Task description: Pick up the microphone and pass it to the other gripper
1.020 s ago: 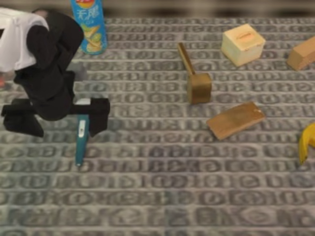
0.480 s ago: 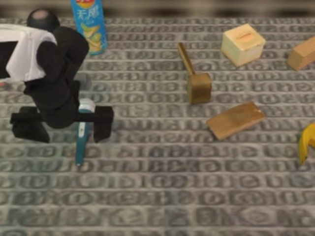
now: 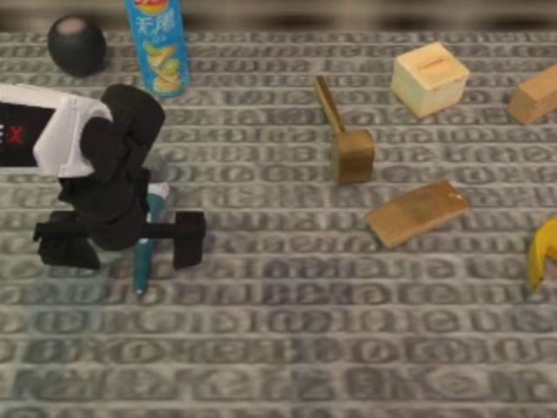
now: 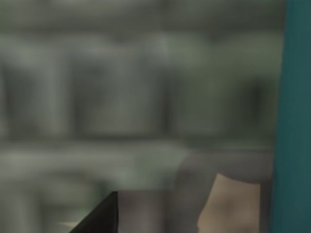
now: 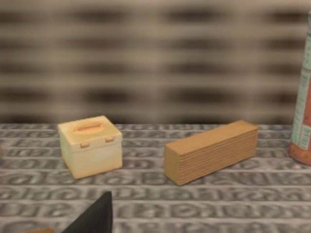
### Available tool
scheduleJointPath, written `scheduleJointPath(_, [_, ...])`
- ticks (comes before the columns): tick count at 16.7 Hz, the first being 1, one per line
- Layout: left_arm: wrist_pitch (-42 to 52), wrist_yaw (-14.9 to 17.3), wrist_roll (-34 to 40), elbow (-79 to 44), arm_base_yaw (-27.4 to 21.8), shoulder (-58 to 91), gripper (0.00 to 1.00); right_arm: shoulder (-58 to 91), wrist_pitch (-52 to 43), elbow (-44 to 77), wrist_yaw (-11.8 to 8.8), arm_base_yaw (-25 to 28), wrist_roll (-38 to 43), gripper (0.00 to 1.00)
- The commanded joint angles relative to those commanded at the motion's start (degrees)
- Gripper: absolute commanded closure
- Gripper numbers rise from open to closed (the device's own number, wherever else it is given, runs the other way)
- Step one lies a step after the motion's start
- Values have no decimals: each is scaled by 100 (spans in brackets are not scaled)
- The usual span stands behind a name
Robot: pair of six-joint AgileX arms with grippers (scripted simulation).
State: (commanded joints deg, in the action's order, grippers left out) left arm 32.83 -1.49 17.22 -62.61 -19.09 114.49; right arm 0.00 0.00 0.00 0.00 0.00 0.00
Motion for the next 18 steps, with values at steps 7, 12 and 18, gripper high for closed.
scheduleJointPath(7, [0,0,0,0,0,0,30,0,0,0,0,0,0,0])
scheduleJointPath(12, [0,0,0,0,0,0,68,0,0,0,0,0,0,0])
scheduleJointPath(18, [0,0,0,0,0,0,100,0,0,0,0,0,0,0])
